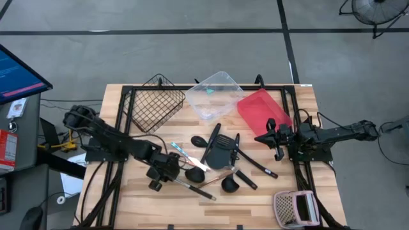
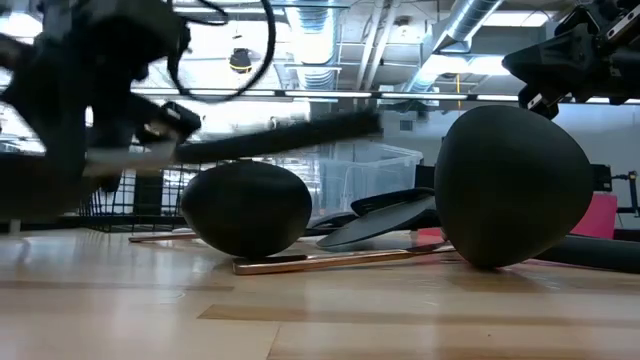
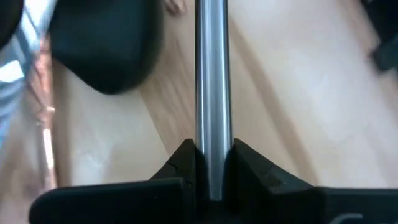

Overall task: Pick & Place Kitchen Items
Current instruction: Put the bottom left spatula into the wire basket

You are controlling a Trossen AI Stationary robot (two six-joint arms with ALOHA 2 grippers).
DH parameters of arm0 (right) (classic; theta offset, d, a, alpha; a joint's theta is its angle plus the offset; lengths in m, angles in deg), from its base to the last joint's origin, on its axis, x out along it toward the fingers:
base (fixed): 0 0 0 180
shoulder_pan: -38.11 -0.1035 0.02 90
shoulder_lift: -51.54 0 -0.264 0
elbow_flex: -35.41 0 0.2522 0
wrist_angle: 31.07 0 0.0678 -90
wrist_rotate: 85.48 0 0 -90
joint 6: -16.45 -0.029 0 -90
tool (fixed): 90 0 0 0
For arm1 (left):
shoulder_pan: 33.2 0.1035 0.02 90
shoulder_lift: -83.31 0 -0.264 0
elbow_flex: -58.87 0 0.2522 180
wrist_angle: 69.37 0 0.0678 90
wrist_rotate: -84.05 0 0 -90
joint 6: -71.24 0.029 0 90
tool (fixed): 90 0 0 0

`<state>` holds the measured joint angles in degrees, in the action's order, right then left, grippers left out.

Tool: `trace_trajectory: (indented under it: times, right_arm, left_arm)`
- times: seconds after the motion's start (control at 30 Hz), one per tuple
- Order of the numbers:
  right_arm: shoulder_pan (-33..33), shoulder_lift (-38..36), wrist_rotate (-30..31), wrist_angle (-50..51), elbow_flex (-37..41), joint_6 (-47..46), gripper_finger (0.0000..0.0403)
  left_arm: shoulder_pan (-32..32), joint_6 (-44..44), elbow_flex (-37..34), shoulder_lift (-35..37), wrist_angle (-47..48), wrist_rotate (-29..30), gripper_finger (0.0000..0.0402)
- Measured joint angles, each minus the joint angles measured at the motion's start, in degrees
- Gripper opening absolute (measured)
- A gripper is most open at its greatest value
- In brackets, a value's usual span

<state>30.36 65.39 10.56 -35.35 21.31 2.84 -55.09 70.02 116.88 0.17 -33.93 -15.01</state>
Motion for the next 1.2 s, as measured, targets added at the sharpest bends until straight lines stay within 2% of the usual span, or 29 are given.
trace_trajectory:
  times: [0.2, 0.33, 0.43, 0.63, 0.7, 0.77, 0.93, 1.07, 1.2]
  right_arm:
    - [0.01, 0.0, 0.0, 0.0, 0.0, 0.0, 0.0]
    - [0.02, 0.0, 0.0, 0.02, 0.0, 0.0, 0.0]
    - [0.02, 0.0, 0.0, 0.0, 0.0, 0.0, 0.0]
    - [0.02, 0.0, 0.0, 0.0, 0.0, 0.0, 0.0]
    - [0.0, 0.0, 0.0, -0.03, 0.01, 0.0, 0.0]
    - [0.01, 0.0, 0.0, -0.04, 0.0, 0.0, 0.0]
    - [0.02, 0.0, 0.08, -0.04, 0.01, 0.0, 0.0]
    - [0.02, 0.0, 0.21, -0.04, 0.0, 0.0, 0.0]
    - [0.0, 0.0, 0.22, -0.04, 0.0, 0.0, 0.0]
  left_arm:
    - [0.01, -12.18, 0.02, 11.17, -1.22, 0.9, 0.0044]
    - [0.07, -20.31, 0.02, 19.02, -6.27, 7.63, 0.0044]
    - [0.07, -21.8, 0.02, 24.27, -12.65, 19.49, 0.0044]
    - [2.2, -17.06, 0.13, 32.89, -23.37, 49.68, 0.0046]
    - [4.02, -16.64, 0.13, 35.33, -23.44, 57.14, 0.0046]
    - [6.28, -13.7, 0.13, 37.06, -23.37, 61.85, 0.0046]
    - [14.59, -4.43, 0.13, 38.31, -23.03, 67.13, 0.0046]
    - [21.41, 3.39, 0.2, 37.18, -21.34, 67.69, 0.0046]
    - [28.56, 2.91, 0.2, 35.01, -13.69, 65.97, 0.0046]
